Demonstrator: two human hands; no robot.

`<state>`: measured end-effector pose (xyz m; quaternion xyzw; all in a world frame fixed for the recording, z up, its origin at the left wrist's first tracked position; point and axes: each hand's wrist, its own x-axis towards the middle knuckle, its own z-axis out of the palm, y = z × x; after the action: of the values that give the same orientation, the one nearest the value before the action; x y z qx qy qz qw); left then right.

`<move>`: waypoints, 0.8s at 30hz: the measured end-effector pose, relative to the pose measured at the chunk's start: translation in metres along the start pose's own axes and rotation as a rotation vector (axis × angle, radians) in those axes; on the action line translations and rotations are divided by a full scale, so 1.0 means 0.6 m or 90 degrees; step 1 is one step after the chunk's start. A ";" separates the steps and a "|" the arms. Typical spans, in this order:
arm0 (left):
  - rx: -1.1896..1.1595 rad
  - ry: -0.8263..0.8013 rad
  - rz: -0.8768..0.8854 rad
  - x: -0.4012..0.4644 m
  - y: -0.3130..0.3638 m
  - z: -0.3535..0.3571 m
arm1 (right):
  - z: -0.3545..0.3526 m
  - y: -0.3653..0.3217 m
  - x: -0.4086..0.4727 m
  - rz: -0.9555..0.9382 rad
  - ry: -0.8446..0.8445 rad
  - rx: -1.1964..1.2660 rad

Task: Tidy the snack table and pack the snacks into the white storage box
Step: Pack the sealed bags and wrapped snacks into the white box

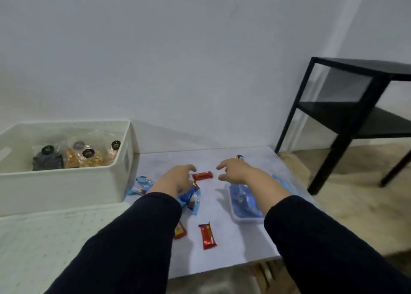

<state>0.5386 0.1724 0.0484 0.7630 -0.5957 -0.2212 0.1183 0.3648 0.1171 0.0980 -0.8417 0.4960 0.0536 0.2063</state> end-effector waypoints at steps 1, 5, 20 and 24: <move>-0.023 -0.009 -0.006 -0.003 0.016 0.028 | 0.005 0.033 -0.011 0.012 0.000 0.006; -0.111 -0.028 -0.040 -0.009 0.066 0.123 | 0.030 0.159 -0.044 0.088 -0.001 0.050; -0.479 0.042 -0.188 0.037 0.152 0.276 | 0.127 0.372 -0.048 0.356 0.204 0.527; -0.450 0.059 -0.189 0.038 0.153 0.274 | 0.128 0.370 -0.045 0.409 0.249 0.664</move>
<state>0.3857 0.1400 -0.0591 0.7624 -0.3597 -0.3928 0.3675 0.1698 0.0759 -0.0290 -0.4344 0.7131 -0.2898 0.4677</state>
